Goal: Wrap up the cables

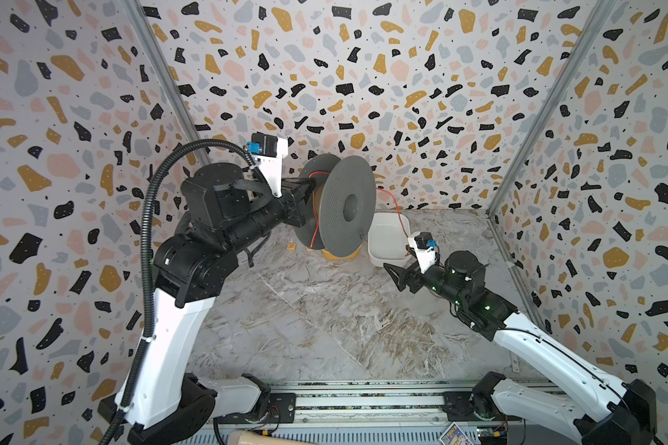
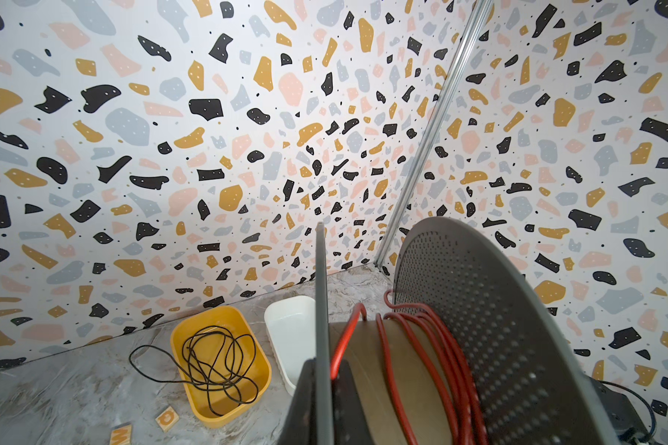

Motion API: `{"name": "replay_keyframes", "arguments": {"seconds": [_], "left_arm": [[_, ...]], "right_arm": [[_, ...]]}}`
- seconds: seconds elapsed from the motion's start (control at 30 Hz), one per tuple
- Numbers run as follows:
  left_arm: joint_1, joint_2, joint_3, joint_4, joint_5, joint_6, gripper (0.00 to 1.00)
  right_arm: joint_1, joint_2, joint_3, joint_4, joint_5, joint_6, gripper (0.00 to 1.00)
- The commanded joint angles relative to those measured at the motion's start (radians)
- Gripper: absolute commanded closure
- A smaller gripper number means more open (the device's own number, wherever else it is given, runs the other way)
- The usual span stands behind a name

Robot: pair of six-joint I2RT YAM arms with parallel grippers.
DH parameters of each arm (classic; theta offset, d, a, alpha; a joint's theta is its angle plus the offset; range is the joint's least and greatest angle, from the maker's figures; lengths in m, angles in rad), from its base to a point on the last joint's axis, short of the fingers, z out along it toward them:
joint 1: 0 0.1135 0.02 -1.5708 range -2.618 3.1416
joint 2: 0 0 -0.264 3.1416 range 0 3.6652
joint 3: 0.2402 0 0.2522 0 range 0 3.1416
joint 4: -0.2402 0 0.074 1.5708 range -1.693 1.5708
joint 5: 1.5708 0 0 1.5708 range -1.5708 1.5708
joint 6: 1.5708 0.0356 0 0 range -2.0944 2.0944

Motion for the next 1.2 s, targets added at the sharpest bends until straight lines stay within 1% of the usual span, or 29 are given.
{"name": "replay_keyframes", "arguments": {"seconds": [0.0,0.13,0.27,0.43,0.47,0.53,0.6,0.73,0.9,1.1,1.17], "left_arm": [[0.006,-0.033,0.038,0.149,0.005,-0.005,1.0],[0.007,-0.037,0.037,0.15,0.0,-0.003,1.0],[0.007,-0.038,0.028,0.154,-0.001,0.0,1.0],[0.008,-0.042,0.023,0.156,-0.003,0.003,1.0],[0.007,-0.043,0.023,0.156,-0.003,0.003,1.0],[0.008,-0.045,0.022,0.16,-0.003,0.003,1.0],[0.007,-0.047,0.021,0.162,-0.003,0.003,1.0],[0.008,-0.048,0.027,0.158,-0.004,0.001,1.0],[0.008,-0.055,0.028,0.155,-0.011,0.006,1.0],[0.007,-0.06,0.027,0.154,-0.021,0.009,1.0],[0.008,-0.06,0.024,0.157,-0.021,0.009,1.0]], "right_arm": [[0.005,-0.036,0.052,-0.014,0.082,-0.011,0.1],[0.003,-0.063,0.053,-0.012,0.124,-0.045,0.13],[0.003,-0.085,0.057,-0.017,0.136,-0.063,0.18],[-0.006,-0.106,0.032,0.009,0.179,-0.083,0.23],[-0.014,-0.104,0.024,0.023,0.172,-0.082,0.23],[-0.035,-0.079,0.024,0.036,0.117,-0.074,0.23],[-0.04,-0.033,0.036,0.037,0.086,-0.069,0.2],[-0.039,0.04,0.025,0.092,-0.035,-0.08,0.16],[-0.04,0.102,-0.001,0.17,-0.058,-0.081,0.16],[-0.041,0.163,-0.007,0.196,-0.063,-0.088,0.16],[-0.042,0.181,-0.009,0.193,-0.084,-0.091,0.18]]}}
